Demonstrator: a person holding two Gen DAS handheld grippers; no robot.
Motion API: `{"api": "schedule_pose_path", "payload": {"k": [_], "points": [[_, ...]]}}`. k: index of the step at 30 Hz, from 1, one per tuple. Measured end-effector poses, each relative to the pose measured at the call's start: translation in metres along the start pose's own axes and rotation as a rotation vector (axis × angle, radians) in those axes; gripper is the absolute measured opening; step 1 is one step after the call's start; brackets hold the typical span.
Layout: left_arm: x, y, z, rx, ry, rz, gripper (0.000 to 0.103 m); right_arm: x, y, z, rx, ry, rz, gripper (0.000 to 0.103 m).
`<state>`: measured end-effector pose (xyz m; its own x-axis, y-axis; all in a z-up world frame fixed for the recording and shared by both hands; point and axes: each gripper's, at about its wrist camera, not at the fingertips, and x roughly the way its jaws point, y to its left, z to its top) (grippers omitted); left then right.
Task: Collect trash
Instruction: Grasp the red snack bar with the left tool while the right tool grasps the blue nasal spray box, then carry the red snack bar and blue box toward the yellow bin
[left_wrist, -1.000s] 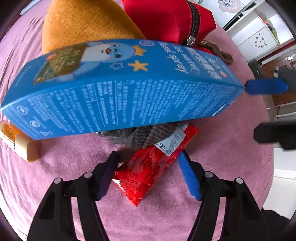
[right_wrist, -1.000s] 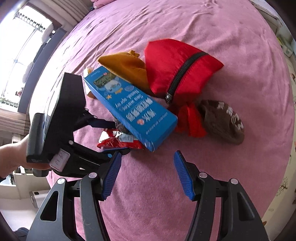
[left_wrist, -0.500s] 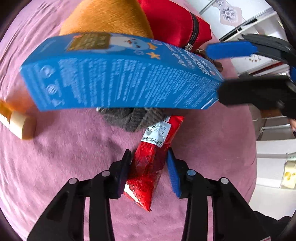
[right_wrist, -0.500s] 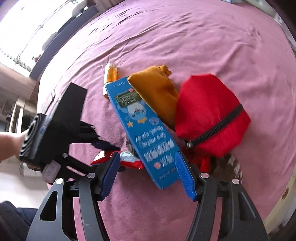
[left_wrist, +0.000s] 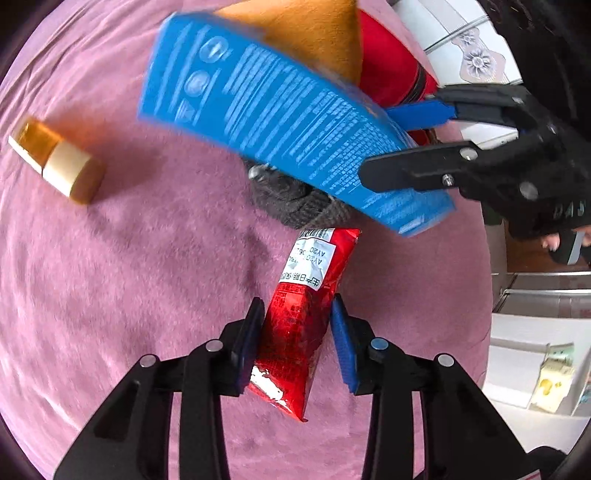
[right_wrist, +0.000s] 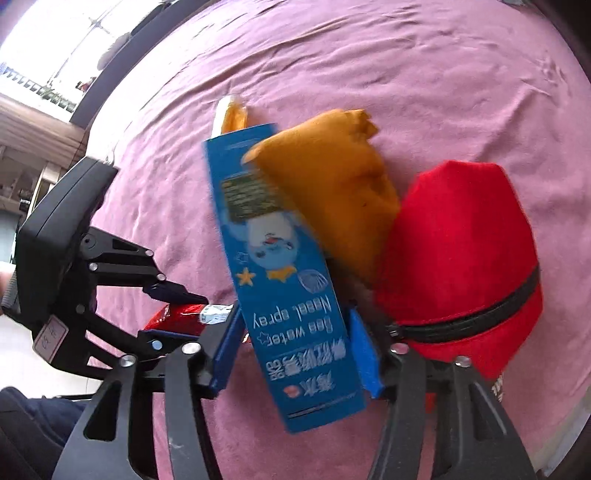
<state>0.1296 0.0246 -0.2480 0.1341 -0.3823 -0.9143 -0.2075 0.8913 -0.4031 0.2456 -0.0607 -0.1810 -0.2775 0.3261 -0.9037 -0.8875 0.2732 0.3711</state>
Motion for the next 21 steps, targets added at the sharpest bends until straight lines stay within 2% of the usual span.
{"api": "schedule_pose_path", "payload": {"k": [9, 15, 21], "points": [[-0.020, 0.009, -0.021, -0.070, -0.056, 0.024, 0.037, -0.023, 0.025, -0.035, 0.036, -0.062, -0.033, 0.047], [-0.028, -0.009, -0.039, -0.038, -0.054, 0.039, 0.037, -0.047, 0.039, -0.076, 0.088, -0.088, -0.025, 0.046], [-0.033, -0.047, -0.065, 0.006, -0.016, 0.075, 0.037, -0.064, 0.048, -0.124, 0.146, -0.093, -0.050, 0.046]]}}
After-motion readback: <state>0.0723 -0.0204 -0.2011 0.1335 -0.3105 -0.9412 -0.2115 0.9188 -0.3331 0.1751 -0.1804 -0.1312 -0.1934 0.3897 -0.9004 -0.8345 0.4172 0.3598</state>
